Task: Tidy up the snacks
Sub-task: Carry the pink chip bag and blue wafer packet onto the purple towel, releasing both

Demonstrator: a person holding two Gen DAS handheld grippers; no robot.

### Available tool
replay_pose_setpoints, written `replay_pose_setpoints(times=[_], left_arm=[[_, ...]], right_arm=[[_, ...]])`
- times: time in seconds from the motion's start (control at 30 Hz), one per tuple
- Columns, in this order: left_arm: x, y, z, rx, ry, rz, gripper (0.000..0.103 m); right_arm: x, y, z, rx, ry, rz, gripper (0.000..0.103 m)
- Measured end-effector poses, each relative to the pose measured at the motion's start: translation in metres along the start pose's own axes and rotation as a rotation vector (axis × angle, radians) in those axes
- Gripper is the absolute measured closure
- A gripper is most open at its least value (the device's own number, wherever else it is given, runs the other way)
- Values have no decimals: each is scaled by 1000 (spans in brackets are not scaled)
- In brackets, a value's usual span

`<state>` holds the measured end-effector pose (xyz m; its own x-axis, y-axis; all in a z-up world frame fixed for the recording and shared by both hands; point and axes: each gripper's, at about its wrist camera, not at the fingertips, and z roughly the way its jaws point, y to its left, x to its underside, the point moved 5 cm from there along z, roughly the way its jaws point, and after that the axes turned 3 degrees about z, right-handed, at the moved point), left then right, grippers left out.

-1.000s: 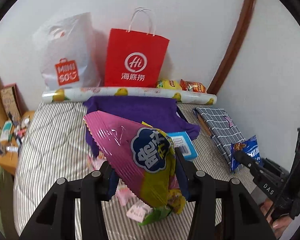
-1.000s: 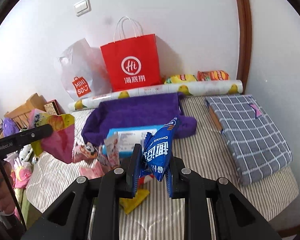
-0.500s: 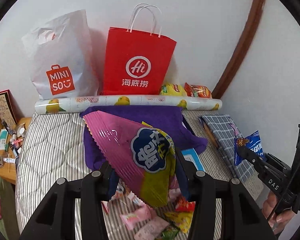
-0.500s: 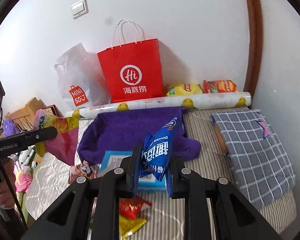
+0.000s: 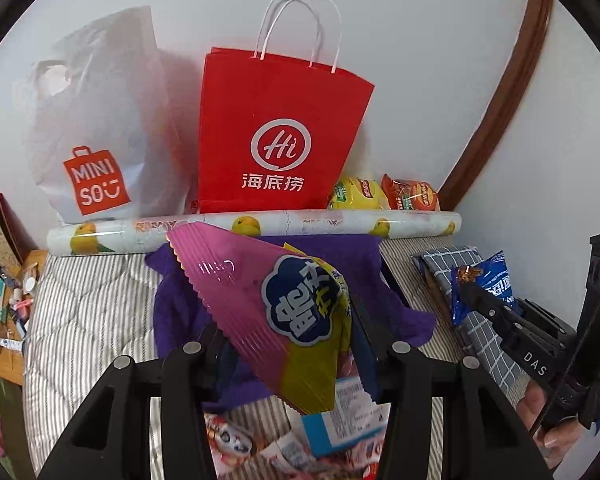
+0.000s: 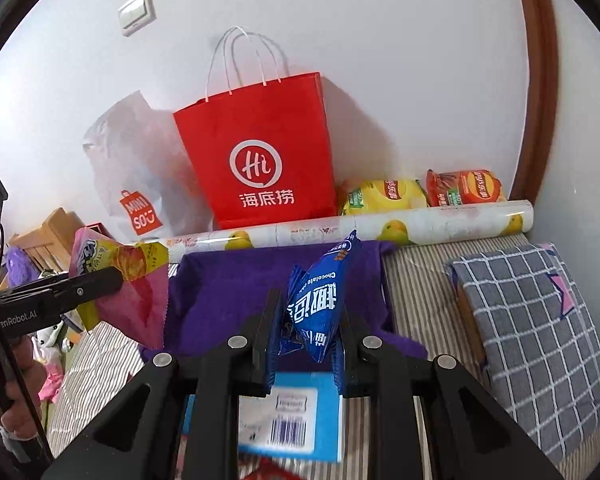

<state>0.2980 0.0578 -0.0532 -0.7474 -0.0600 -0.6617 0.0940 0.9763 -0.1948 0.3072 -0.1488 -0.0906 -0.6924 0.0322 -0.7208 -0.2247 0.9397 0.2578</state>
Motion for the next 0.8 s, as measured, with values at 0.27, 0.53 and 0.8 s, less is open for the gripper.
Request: replay_pose_setpoints(times=[0.27,0.53,0.8], left_arm=[[-15,15,33,-15,14,-16,56],[-21,42,74,-39,61,-40,56],[-17,51,118,-39,112,-48,56]], right_arm=[[-18,-1,43,5,36,-8,81],[-20,1,98,-3,111,-31,81],[-5,0,147,-27,223,-35,81]])
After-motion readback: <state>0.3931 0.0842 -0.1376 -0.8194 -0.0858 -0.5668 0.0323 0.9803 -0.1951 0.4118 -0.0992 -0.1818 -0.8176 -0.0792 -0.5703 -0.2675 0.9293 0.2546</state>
